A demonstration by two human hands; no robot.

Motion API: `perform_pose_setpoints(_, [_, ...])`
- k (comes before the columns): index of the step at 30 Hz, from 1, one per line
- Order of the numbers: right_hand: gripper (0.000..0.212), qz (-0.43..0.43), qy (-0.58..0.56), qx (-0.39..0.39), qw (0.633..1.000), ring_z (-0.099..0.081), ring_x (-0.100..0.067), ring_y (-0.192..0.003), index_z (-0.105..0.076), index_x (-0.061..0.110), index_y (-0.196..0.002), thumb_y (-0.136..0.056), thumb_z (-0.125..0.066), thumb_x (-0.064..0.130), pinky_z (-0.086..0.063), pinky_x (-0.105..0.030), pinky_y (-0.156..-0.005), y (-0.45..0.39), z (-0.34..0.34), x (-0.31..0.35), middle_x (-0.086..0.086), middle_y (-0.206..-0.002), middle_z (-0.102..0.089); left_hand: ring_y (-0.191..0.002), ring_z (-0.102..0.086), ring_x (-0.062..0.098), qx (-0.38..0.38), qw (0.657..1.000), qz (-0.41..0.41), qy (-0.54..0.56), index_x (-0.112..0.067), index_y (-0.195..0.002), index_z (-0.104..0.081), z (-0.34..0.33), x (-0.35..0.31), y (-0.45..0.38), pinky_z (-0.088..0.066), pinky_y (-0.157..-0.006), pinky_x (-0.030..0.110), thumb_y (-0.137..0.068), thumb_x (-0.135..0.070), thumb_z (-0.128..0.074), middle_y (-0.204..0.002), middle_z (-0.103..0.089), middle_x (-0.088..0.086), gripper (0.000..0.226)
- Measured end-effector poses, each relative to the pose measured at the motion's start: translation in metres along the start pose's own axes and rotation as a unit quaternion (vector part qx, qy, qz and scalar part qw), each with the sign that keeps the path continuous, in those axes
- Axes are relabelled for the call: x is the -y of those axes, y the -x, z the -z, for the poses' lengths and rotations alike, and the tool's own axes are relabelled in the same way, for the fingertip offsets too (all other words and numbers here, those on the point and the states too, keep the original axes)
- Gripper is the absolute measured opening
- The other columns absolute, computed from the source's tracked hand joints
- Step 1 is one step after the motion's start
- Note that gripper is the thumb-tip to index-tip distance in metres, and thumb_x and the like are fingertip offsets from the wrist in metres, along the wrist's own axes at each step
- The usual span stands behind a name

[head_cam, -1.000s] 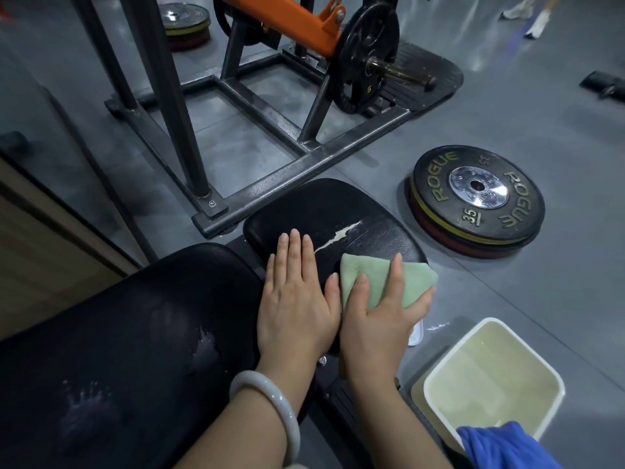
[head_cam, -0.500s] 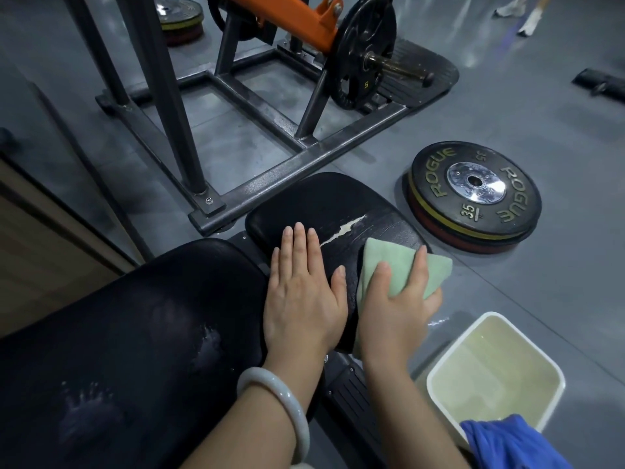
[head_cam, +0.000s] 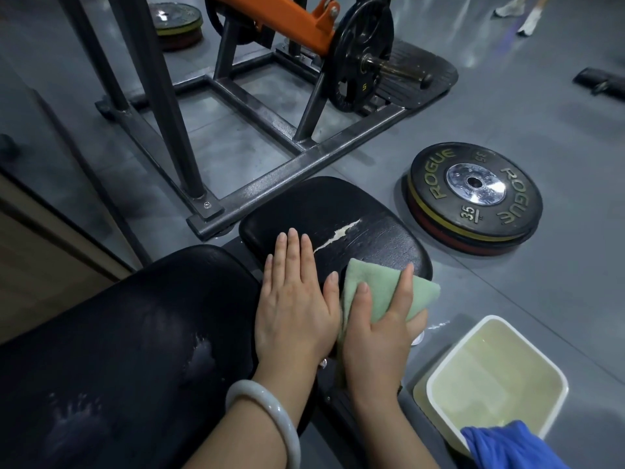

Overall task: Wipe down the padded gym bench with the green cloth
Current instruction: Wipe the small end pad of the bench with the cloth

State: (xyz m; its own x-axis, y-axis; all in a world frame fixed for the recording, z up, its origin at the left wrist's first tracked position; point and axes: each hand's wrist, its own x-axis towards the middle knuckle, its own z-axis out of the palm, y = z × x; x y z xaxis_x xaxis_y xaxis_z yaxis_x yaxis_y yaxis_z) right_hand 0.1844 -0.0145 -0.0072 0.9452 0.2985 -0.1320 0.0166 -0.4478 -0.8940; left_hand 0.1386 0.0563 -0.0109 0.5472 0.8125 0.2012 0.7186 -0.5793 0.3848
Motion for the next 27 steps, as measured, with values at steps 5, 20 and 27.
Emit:
perform_pose_setpoints(5, [0.059, 0.094, 0.072, 0.039, 0.992, -0.018, -0.027, -0.143, -0.028, 0.052, -0.143, -0.09, -0.053, 0.046, -0.029, -0.037, -0.107, -0.027, 0.013, -0.004, 0.001, -0.159, 0.01, -0.145, 0.016, 0.013, 0.033, 0.999, 0.007, -0.014, -0.009, -0.15, 0.0, 0.005, -0.001, 0.0, 0.008, -0.117, 0.032, -0.087, -0.056, 0.003, -0.159, 0.008, 0.006, 0.079])
perform_pose_setpoints(20, [0.057, 0.312, 0.178, 0.251, 0.899, -0.029, 0.007, -0.127, -0.033, 0.061, -0.13, -0.075, -0.041, 0.07, -0.022, -0.016, -0.102, -0.114, 0.058, -0.011, 0.006, -0.145, -0.027, -0.142, 0.024, 0.013, 0.059, 0.998, 0.018, -0.023, -0.012, -0.15, 0.01, 0.008, -0.002, 0.0, 0.015, -0.116, 0.031, -0.084, -0.055, 0.008, -0.158, 0.018, 0.004, 0.079])
perform_pose_setpoints(27, [0.062, 0.342, 0.218, 0.413, 0.815, -0.033, 0.007, -0.126, -0.033, 0.059, -0.136, -0.076, -0.046, 0.068, -0.016, 0.0, -0.1, -0.174, 0.057, 0.012, 0.009, -0.14, -0.035, -0.145, 0.016, 0.014, 0.04, 0.999, 0.017, -0.011, -0.011, -0.152, -0.001, 0.005, -0.003, 0.0, 0.01, -0.117, 0.032, -0.087, -0.055, 0.002, -0.159, 0.008, 0.005, 0.078])
